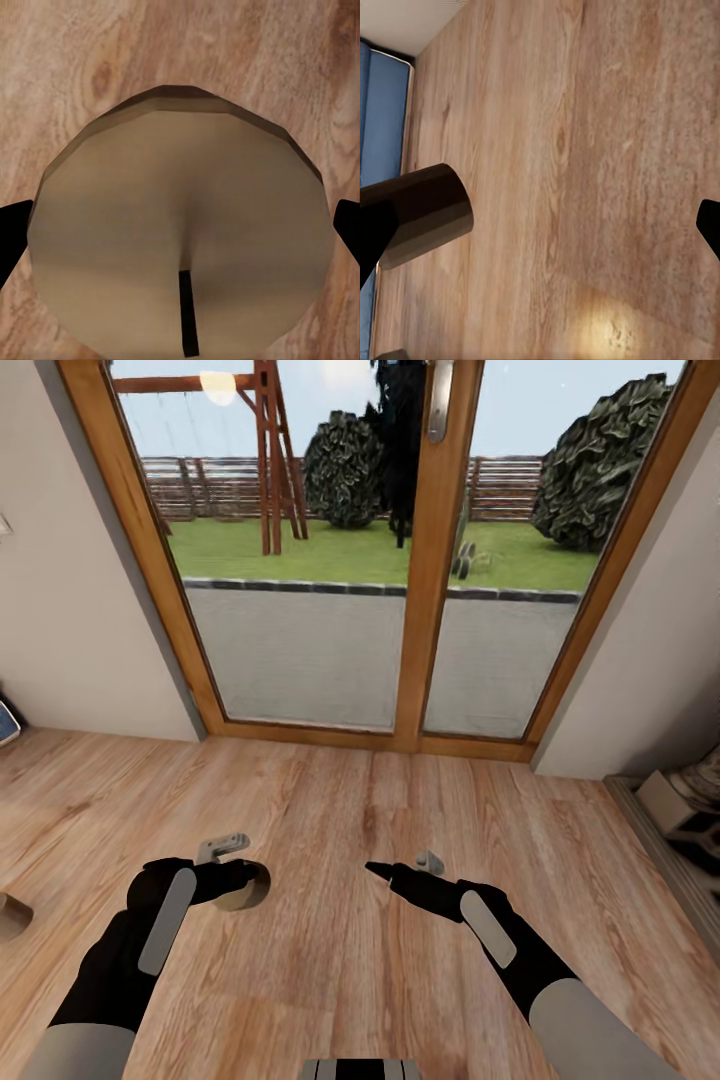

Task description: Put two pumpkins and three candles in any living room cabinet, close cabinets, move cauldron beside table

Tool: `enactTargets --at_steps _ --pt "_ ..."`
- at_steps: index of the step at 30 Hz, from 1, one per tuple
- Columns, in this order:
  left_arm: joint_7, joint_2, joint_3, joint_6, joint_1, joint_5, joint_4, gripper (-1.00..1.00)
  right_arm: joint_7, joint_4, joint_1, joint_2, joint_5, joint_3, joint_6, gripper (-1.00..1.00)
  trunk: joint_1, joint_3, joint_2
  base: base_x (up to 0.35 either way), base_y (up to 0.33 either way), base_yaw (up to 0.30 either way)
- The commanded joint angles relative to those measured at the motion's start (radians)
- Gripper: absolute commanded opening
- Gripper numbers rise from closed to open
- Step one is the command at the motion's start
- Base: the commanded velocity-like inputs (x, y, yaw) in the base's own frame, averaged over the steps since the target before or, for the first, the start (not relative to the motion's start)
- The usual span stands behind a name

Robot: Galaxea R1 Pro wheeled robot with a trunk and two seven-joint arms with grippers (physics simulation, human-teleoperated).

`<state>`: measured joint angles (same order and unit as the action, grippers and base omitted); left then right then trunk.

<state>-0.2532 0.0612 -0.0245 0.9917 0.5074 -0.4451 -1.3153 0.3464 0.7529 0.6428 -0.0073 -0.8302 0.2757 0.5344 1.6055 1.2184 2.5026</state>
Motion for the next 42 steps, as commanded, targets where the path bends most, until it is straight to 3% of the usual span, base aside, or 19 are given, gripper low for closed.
enactTargets --at_steps 1,12,32,42 --pt "-0.009 0.0 0.0 0.003 0.0 -0.01 -0.001 -1.0 0.0 0.0 0.001 -0.001 -0.003 0.002 0.003 1.0 -0.001 -0.003 0.0 0.0 0.0 0.0" --pt "-0.009 0.0 0.0 0.003 0.0 -0.01 -0.001 -1.0 0.0 0.0 0.001 0.001 -0.003 0.002 0.003 1.0 -0.006 -0.046 -0.003 0.0 0.0 0.019" --pt "-0.009 -0.001 0.001 0.003 0.0 -0.01 -0.001 -1.0 0.003 0.002 0.001 -0.001 -0.003 0.002 -0.004 1.0 -0.082 -0.108 -0.143 0.0 0.0 0.224" --pt "-0.009 -0.001 0.002 0.002 0.0 -0.01 0.0 -1.0 0.003 0.002 0.0 -0.002 -0.003 0.002 -0.005 1.0 -0.121 -0.14 -0.213 0.0 0.0 0.049"
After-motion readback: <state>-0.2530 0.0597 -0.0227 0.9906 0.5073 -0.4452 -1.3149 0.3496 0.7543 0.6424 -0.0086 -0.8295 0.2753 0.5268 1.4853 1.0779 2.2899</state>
